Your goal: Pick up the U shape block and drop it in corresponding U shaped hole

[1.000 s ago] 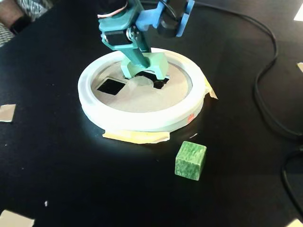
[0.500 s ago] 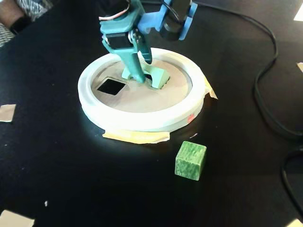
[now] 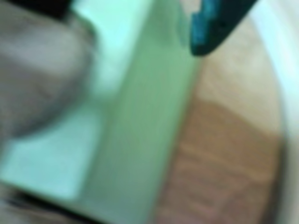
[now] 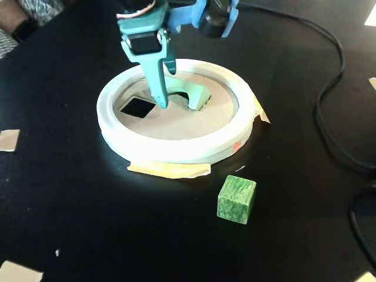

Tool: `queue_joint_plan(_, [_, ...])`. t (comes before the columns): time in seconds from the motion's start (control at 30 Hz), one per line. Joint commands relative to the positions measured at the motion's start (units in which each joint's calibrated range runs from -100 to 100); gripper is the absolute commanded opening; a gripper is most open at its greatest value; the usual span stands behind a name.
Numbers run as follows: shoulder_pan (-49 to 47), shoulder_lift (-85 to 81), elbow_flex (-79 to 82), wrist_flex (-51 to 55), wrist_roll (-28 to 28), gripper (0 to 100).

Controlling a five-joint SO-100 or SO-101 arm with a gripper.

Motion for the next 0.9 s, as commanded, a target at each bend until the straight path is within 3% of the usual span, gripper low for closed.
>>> queue_joint_plan(0.0, [-1.8,-6.9,-12.4,7.7,1.3,75])
queue_joint_plan(0.2, [-4.5,-6.1,-20.8,9.1,2.9,77])
queue_joint_plan(0.43, [-6.8,-6.0,-23.3,7.7,-1.0,77])
queue_joint_plan(0.53, [-7.2,-5.8,-24.5,7.3,-3.3,84])
queue_joint_plan(0.63, [-7.2,-4.1,-25.7,3.8,-3.8,91])
queue_joint_plan(0.87, [-8.0,1.3,-25.4,-16.1,-3.9,89])
